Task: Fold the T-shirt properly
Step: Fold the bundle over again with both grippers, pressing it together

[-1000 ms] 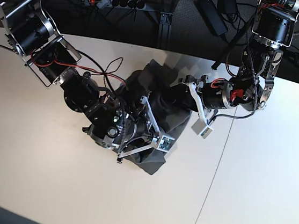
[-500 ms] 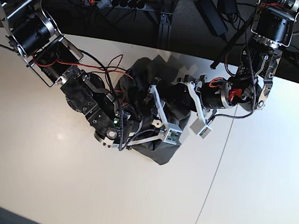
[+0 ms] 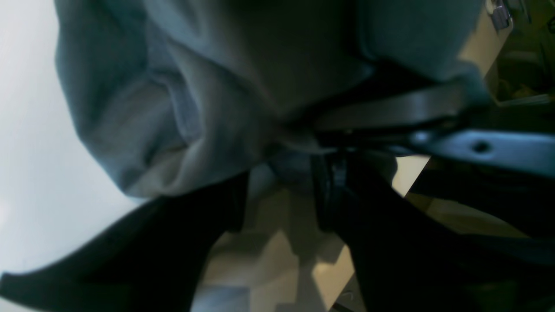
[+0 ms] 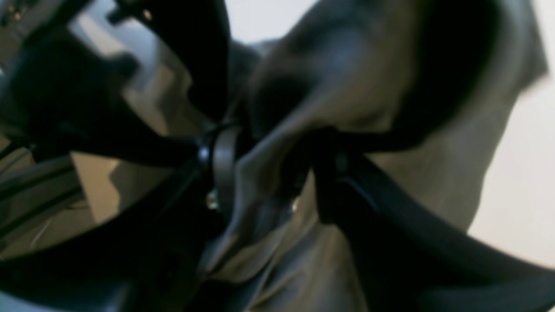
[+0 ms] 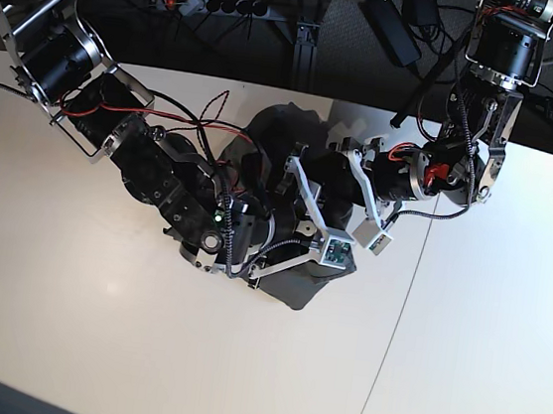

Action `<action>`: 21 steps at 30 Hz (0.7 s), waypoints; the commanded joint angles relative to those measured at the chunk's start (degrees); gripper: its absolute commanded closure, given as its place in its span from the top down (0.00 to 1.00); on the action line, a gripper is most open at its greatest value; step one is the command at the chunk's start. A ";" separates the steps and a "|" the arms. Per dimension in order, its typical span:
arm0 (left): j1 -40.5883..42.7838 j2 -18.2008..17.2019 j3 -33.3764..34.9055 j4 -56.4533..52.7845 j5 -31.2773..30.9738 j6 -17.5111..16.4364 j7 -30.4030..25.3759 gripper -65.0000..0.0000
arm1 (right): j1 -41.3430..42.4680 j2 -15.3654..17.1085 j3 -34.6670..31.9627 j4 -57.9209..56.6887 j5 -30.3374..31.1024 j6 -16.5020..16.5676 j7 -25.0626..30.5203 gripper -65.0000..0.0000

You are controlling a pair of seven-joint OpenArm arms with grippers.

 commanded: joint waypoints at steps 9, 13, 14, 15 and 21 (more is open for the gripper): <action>-0.48 -0.48 -7.17 0.39 0.37 -0.42 1.86 0.38 | 1.53 -2.40 3.10 2.01 3.26 1.73 3.21 0.39; -0.46 -0.50 -8.48 0.39 -0.35 -0.81 2.47 0.38 | 1.68 -2.71 9.57 3.43 3.26 1.73 4.55 0.39; -0.46 -0.48 -8.48 0.39 -0.33 -0.83 2.71 0.38 | 1.73 -2.73 11.61 3.45 3.26 1.73 4.92 0.39; -0.46 -0.48 -8.48 0.39 -0.35 -0.83 2.95 0.38 | 1.81 -2.71 13.66 3.43 3.06 1.70 5.97 0.39; -0.50 -3.02 -8.61 0.52 -0.22 -0.81 2.84 0.38 | 1.81 -2.67 25.59 1.31 -4.50 1.68 11.21 0.00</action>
